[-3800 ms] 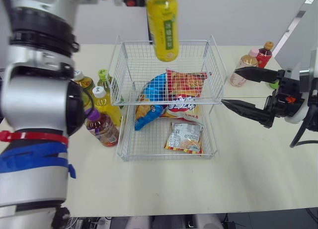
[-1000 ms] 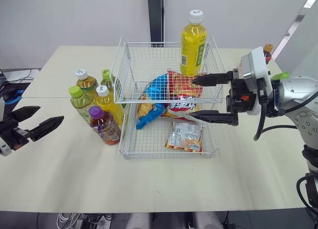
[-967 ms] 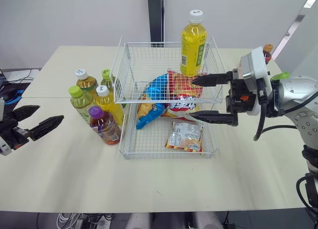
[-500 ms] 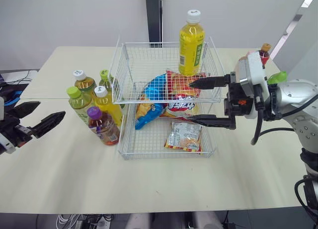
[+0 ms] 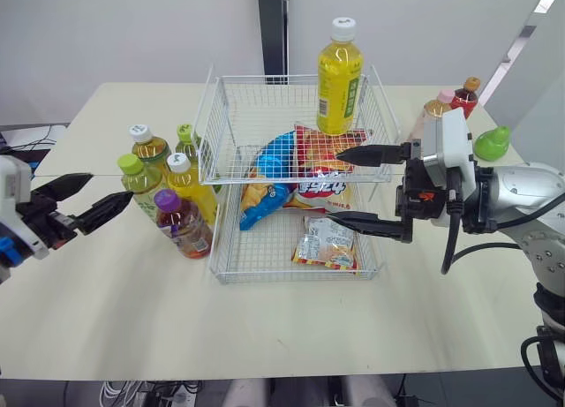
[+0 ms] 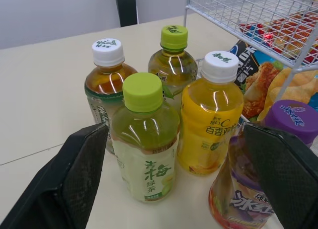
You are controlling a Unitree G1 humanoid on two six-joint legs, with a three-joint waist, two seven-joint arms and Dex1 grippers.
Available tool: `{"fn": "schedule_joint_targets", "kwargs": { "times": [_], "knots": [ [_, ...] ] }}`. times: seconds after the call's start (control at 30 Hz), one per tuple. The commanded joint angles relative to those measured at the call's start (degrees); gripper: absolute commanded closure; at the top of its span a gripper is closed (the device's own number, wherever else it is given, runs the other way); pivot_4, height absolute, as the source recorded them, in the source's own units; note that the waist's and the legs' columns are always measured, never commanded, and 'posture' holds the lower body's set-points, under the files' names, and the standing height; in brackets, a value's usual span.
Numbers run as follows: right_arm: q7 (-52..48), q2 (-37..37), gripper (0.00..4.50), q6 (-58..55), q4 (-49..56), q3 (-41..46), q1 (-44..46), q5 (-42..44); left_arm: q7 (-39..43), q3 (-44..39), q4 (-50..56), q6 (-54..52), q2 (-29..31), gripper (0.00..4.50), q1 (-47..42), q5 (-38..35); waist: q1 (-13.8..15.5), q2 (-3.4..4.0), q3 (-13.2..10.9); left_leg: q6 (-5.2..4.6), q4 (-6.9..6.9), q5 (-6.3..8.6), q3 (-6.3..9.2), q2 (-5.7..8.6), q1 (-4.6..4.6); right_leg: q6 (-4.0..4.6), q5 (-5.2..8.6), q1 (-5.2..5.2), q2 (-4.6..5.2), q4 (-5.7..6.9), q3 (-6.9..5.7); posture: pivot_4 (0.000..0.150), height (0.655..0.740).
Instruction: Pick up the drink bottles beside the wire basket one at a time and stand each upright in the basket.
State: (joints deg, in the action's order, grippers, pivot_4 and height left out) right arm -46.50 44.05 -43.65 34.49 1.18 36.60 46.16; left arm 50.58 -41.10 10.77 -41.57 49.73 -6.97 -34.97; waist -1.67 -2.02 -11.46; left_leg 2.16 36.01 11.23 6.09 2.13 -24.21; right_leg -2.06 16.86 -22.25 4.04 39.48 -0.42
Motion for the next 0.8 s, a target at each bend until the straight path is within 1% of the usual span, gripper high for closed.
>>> {"fn": "schedule_joint_targets", "kwargs": {
  "times": [0.03, 0.27, 0.43, 0.57, 0.67, 0.8],
  "knots": [
    [0.9, -0.1, 0.0, -0.1, 1.2, 2.1, 0.6, 1.4, -0.6, -0.4, -2.1, 1.8, 1.9, 0.02, -2.6, -0.9, 0.0, 0.0, 0.0, 0.0, 0.0, 0.0, 0.0, 0.0, 0.0, 0.0, 0.0, 0.0, 0.0, 0.0, 0.0, 0.15, 0.74],
    [1.2, -0.4, 0.0, -0.6, 0.3, 1.2, 1.8, 1.6, 1.9, 0.0, -13.2, 5.0, 6.0, 0.02, -6.5, -0.2, -0.2, 0.0, 0.0, 0.0, -0.06, 0.0, -0.03, 0.0, 0.05, -0.01, 0.0, -0.01, -0.03, 0.01, 0.0, 0.15, 0.74],
    [1.7, -0.5, 0.0, -0.9, 0.4, 0.7, 2.2, 1.4, 4.9, 4.2, -20.5, 7.1, 8.8, 0.02, -10.1, 0.9, -0.1, 0.0, 0.0, 0.0, -0.06, 0.0, -0.05, 0.04, 0.05, -0.01, 0.0, -0.01, -0.07, 0.0, 0.0, 0.15, 0.74],
    [2.2, -1.0, 0.0, -1.0, 0.3, 0.3, 2.7, 1.3, 5.3, 10.4, -22.4, 7.8, 8.1, 0.02, -14.9, 2.2, 0.0, 0.0, 0.0, 0.0, -0.06, 0.0, -0.03, 0.06, 0.04, -0.01, 0.0, 0.0, -0.07, -0.01, -0.03, 0.15, 0.74],
    [2.3, -1.1, 0.0, -1.2, 0.3, 0.2, 2.9, 1.2, 3.7, 13.8, -22.4, 8.5, 6.9, 0.02, -17.4, 3.6, -0.1, 0.0, 0.0, 0.0, -0.06, 0.0, -0.04, 0.08, 0.03, -0.02, -0.01, -0.01, -0.06, -0.01, -0.01, 0.15, 0.74],
    [2.5, -1.1, 0.0, -1.6, 0.3, 0.0, 3.2, 1.0, 0.6, 15.9, -23.3, 9.8, 4.5, 0.02, -20.1, 5.1, -0.1, 0.0, 0.0, 0.0, -0.08, 0.0, -0.03, 0.06, 0.03, -0.02, -0.01, -0.02, -0.06, 0.0, -0.01, 0.15, 0.74]
  ]
}}
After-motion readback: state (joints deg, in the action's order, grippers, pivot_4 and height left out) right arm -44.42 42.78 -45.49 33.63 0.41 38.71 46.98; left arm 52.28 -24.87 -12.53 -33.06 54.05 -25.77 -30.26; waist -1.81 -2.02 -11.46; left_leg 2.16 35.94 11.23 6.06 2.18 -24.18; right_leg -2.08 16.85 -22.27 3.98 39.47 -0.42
